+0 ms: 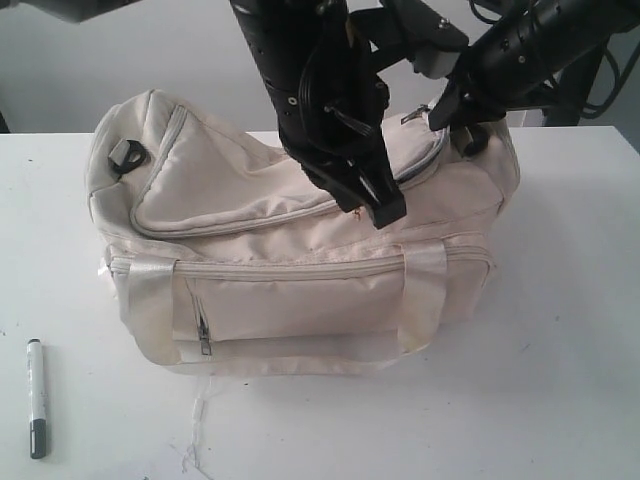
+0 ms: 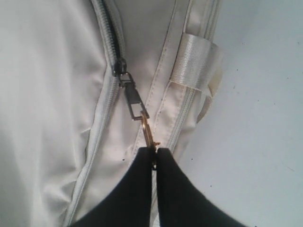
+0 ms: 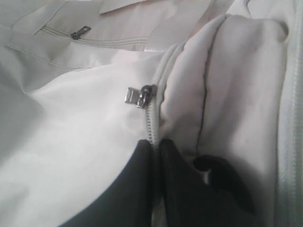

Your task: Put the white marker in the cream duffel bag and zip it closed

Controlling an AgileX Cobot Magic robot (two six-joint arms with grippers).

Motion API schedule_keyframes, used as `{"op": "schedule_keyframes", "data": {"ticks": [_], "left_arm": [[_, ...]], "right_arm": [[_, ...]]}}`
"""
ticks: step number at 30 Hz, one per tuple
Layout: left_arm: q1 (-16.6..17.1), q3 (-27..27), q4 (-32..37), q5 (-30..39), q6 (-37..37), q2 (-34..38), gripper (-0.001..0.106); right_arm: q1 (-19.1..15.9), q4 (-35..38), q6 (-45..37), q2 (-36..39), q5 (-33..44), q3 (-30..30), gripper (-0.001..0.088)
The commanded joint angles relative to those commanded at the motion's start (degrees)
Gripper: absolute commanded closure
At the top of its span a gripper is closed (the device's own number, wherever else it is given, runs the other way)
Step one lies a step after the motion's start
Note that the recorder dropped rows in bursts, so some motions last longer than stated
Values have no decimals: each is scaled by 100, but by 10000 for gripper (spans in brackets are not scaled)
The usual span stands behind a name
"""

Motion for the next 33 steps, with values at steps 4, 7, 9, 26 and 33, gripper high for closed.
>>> {"op": "schedule_keyframes", "data": {"ticks": [4,7,9,26,33], "left_arm": [[0,0,-10,0,0,0,1053],[0,0,-10,0,69,0,1053],[0,0,-10,0,119,0,1053],[0,0,159,0,376,-115,1053],[0,0,296,0,400,-115,1053]], "right_arm": [[0,0,0,-129,81,0,552],[0,0,-305,-354,343,0,309],[0,-12,-702,-515,572,0,272],[-103,1795,-6189,-1585,1408,1740,396],[-103,1824,-10977,-1573,1866,1865,389]]}}
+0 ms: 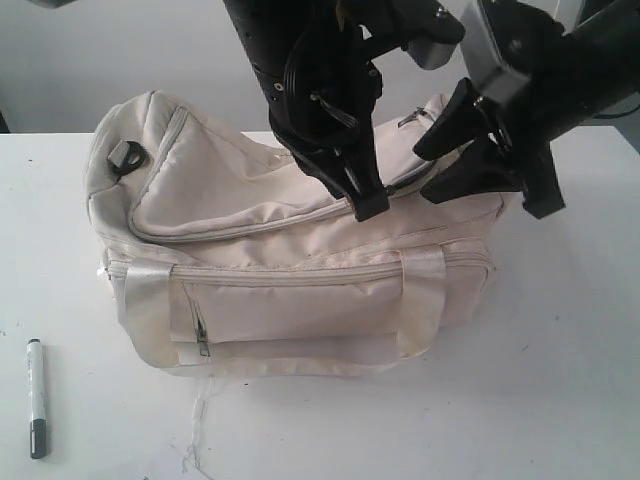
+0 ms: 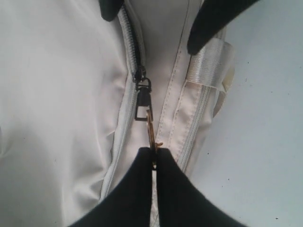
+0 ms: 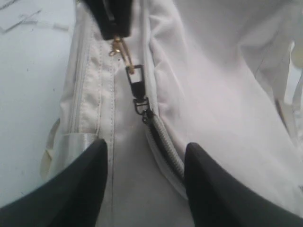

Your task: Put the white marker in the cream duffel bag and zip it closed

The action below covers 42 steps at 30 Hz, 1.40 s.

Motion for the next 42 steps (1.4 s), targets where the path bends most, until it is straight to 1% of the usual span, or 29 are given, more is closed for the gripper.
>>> {"op": "schedule_keyframes", "data": {"ticks": [3,4,7,8,11,14,15,16,20,23,27,34,42], "left_arm": [[0,0,0,0,0,0,1053],[0,0,0,0,0,0,1053],[0,0,0,0,23,0,1053],[0,0,0,0,23,0,1053],[0,0,0,0,23,0,1053],[0,0,0,0,23,0,1053],[0,0,0,0,23,0,1053],[0,0,0,0,23,0,1053],[0,0,0,0,23,0,1053],[0,0,0,0,23,0,1053],[0,0,0,0,23,0,1053],[0,0,16,0,24,0,1053],[0,0,99,0,47,0,1053]], "right_arm": [[0,273,-53,126,0,0,395],[67,417,-53,204,0,0,396],[181,275,-53,380,0,0,398],[181,200,-53,405,-96,0,426],[181,117,-53,405,-229,0,553],[181,-14,-53,405,-240,0,761],[181,-67,-53,414,-256,0,846],[181,-79,-16,427,-291,0,868],[181,-105,95,460,-362,0,868],[181,-105,191,437,-603,0,868],[181,-117,201,323,-633,0,868],[181,-617,354,208,-827,0,868],[181,-628,382,208,-951,0,868]]}}
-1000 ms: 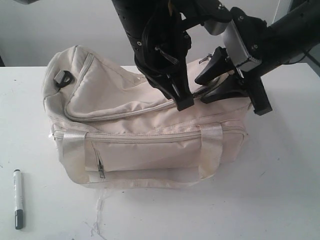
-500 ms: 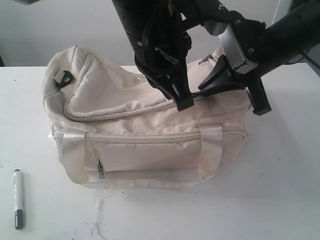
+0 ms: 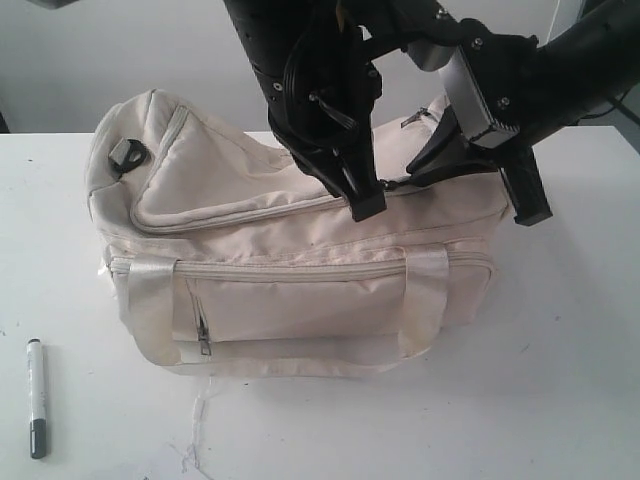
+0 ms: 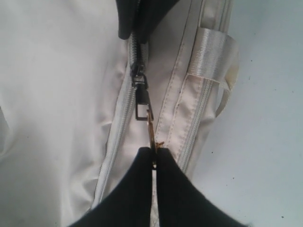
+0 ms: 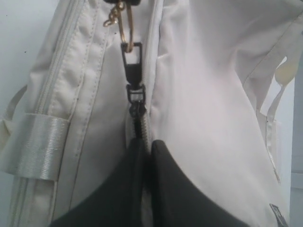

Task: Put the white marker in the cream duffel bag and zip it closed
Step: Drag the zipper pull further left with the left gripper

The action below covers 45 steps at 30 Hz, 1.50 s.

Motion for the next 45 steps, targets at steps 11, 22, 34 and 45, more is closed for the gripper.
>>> {"op": "schedule_keyframes", "data": {"ticks": [11,22,34,45], "left_arm": [[9,0,0,0,10,0,1053],[170,0,-73,0,12,0,1053],[239,230,-48,0,22,-19,1053],[294,292,-51,0,36,-121,1053]], "right_arm": [[0,0,10,0,-64,0,868],[0,0,10,0,-75,0,868],[0,0,10,0,-97,0,868],[0,0,10,0,-184,0,868]]}}
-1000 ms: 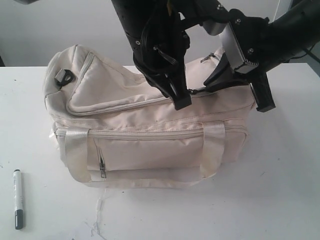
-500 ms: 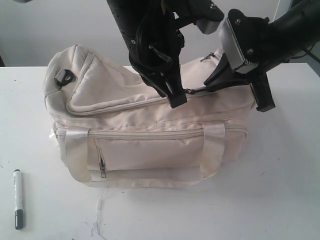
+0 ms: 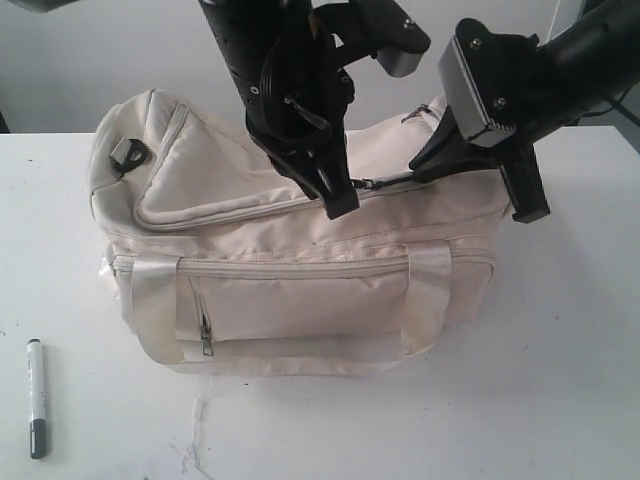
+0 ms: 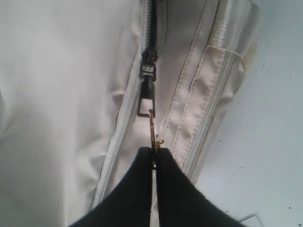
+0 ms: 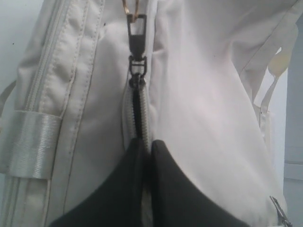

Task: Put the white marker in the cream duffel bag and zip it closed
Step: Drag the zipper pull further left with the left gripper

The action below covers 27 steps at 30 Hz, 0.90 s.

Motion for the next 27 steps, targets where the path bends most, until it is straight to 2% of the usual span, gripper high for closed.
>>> {"op": "schedule_keyframes", "data": {"ticks": [11,27], "left_arm": [[228,325,3,0,12,-233,1053],[228,325,-38,0,12,-256,1053]], "right_arm": [[0,0,50,0,0,0,868],[0,0,86,0,-67,0,868]]}}
